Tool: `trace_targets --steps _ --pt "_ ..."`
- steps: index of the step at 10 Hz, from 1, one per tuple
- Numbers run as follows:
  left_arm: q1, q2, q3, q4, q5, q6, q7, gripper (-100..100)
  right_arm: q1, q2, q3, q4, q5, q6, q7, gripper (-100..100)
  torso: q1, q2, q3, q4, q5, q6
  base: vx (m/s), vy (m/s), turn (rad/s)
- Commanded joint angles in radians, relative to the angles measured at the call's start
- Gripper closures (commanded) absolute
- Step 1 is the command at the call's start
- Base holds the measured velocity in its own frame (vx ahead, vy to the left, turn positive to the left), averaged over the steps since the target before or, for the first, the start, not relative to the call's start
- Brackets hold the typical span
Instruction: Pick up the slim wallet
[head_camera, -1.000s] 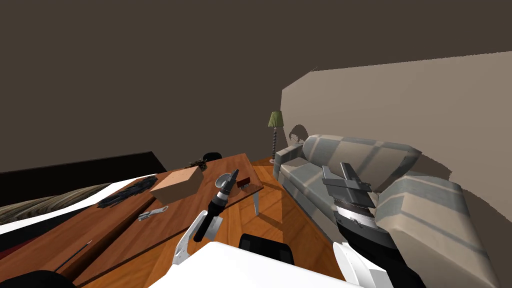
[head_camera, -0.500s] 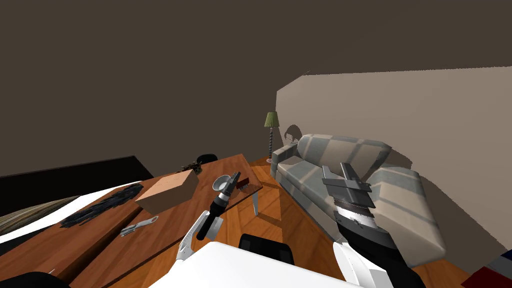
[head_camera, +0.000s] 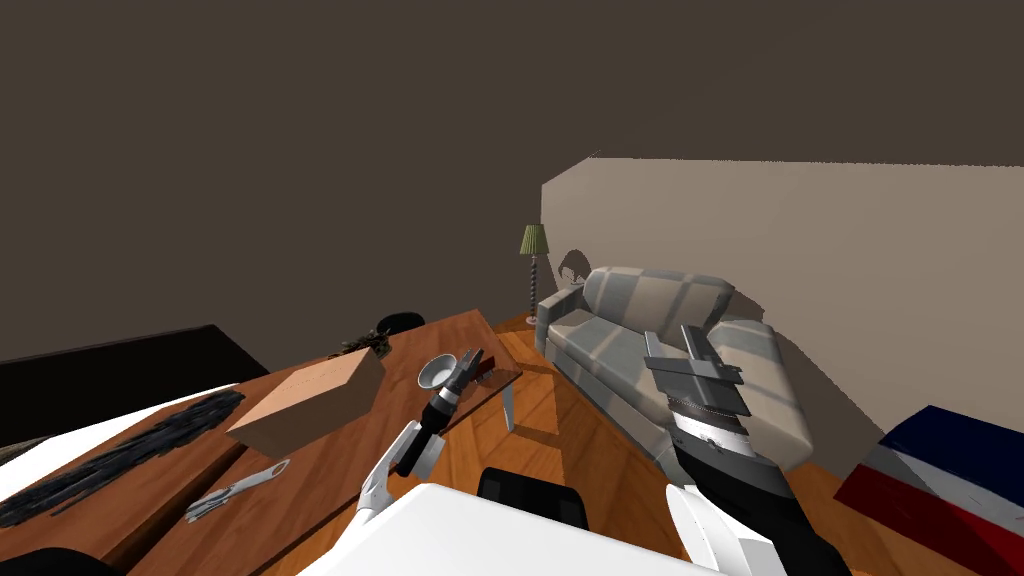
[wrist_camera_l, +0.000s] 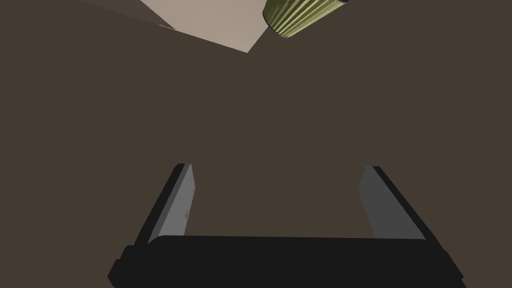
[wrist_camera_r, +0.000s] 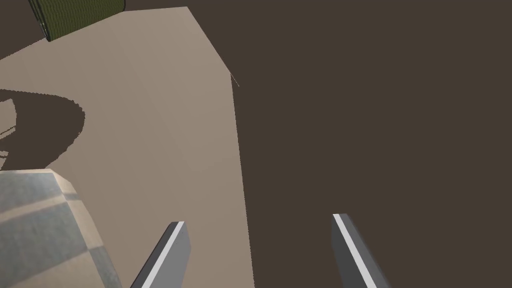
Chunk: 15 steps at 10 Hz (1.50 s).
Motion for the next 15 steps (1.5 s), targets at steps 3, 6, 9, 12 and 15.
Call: trace_targets --steps 3,6,9,12,15 --pt "-0.026 0.014 0.002 0.083 -0.02 -0.017 -0.036 -100 0.0 0.0 0.0 0.0 0.0 0.0 0.0 0 0.001 0.0 0.0 0.0 0.0 0.0 -0.019 0.07 -0.146" --pt "-0.063 0.038 0.005 0.175 -0.047 -0.04 -0.081 -100 0.0 0.0 0.0 0.0 0.0 0.0 0.0 0 0.0 0.001 0.0 0.0 0.0 -0.001 -0.036 0.063 -0.192" --pt "-0.1 0.065 0.009 0.267 -0.073 -0.061 -0.126 -100 0.0 0.0 0.0 0.0 0.0 0.0 0.0 0 0.0 0.0 0.0 0.0 0.0 0.0 -0.038 0.073 -0.211" --pt "-0.118 0.079 0.01 0.353 -0.086 -0.072 -0.148 -100 0.0 0.0 0.0 0.0 0.0 0.0 0.0 0 0.0 0.001 0.001 0.0 0.0 0.0 -0.037 0.064 -0.137" --pt "-0.154 0.107 0.013 0.437 -0.111 -0.091 -0.191 -100 0.0 0.0 0.0 0.0 0.0 0.0 0.0 0 -0.001 -0.001 0.0 0.0 0.0 -0.001 -0.027 0.052 -0.165"
